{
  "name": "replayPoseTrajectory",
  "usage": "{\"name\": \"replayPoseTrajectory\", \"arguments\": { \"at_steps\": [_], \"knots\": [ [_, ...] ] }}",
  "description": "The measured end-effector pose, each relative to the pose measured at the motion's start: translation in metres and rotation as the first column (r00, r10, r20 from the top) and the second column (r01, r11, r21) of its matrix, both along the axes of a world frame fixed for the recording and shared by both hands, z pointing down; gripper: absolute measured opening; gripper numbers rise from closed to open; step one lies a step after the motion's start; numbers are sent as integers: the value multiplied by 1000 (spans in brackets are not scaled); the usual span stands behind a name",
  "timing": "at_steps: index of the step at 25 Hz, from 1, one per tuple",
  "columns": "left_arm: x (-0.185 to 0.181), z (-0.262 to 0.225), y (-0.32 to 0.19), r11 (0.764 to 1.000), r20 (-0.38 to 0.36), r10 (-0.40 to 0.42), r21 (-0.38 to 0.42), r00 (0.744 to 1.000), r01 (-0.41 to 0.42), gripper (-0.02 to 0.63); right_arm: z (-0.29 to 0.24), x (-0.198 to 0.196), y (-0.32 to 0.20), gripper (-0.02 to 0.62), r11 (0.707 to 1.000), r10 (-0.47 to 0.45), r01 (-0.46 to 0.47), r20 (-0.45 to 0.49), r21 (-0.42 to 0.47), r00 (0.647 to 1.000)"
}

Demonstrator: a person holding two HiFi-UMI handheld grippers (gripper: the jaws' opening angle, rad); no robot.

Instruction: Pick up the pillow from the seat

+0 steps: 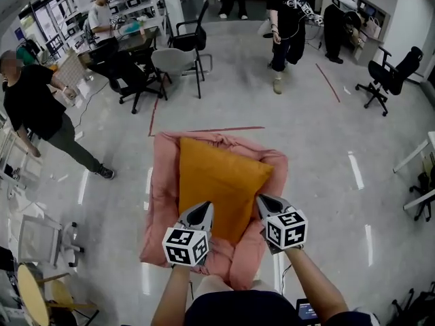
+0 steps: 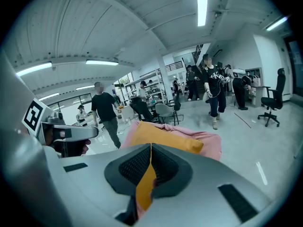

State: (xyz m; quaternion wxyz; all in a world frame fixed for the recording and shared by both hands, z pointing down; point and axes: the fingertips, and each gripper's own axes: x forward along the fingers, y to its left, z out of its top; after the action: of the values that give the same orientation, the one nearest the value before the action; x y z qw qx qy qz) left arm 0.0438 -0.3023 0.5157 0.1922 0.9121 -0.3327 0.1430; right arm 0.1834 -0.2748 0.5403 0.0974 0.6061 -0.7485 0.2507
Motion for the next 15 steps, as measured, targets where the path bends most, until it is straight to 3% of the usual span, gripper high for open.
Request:
{"name": "replayPoseTrajectory", "arguments": {
  "at_steps": [5, 15],
  "knots": [
    [-5, 8, -21, 999, -26, 0, -34, 1000, 0, 0, 11, -1, -10, 18, 999, 28, -28, 16, -26, 999],
    [-22, 51, -59, 995, 7, 16, -102, 1000, -15, 31, 47, -5, -26, 20, 991, 93, -91, 16, -101, 996]
  ]
}}
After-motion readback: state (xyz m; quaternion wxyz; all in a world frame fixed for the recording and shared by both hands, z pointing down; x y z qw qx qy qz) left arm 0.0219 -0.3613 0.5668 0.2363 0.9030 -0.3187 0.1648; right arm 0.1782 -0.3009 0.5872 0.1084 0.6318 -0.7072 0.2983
